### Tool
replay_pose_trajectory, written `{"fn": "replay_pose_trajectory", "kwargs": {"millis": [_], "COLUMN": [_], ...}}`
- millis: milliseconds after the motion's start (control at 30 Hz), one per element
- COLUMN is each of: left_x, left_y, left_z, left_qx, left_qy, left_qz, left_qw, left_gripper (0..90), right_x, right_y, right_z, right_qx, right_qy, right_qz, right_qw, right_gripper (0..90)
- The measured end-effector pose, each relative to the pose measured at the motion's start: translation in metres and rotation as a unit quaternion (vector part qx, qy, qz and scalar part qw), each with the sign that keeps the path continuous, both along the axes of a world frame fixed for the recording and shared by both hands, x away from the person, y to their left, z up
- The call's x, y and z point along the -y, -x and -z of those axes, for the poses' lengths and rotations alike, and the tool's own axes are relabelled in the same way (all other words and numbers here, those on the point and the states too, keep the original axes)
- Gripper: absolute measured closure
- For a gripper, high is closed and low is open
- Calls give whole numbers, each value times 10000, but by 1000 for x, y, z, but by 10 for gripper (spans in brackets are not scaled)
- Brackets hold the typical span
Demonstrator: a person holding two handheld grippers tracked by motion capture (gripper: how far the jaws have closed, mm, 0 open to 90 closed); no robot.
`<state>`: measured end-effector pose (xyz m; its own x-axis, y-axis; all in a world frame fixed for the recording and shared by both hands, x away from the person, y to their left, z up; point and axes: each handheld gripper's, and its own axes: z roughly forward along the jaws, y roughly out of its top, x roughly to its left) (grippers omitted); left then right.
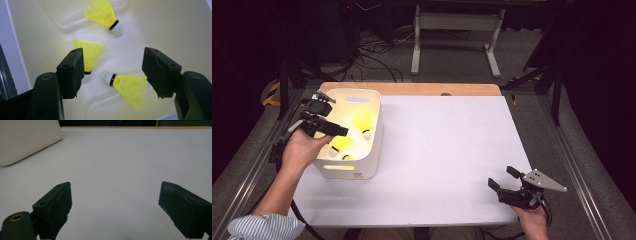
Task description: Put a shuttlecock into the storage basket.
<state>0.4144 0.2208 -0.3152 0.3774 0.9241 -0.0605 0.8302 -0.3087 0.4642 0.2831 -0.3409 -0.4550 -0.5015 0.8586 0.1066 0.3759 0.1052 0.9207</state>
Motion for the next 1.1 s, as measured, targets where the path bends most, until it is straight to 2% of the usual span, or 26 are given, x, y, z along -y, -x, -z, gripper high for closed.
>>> {"fn": "replay_pose_trajectory", "kwargs": {"millis": [633, 1100], "left_x": [-8, -18], "left_y": [7, 9], "left_z": [-10, -13], "left_qx": [106, 95], "left_qy": [9, 27], "left_qz": [-44, -146], "left_qw": [9999, 9998], "left_gripper": [354, 354], "right_x": [0, 0], "right_y": [0, 0], "right_z": [0, 0], "right_qx": [-10, -9], "right_qy": [-8, -11], "right_qz": [3, 6], "right_qw": [10000, 10000], "right_gripper": [122, 123]}}
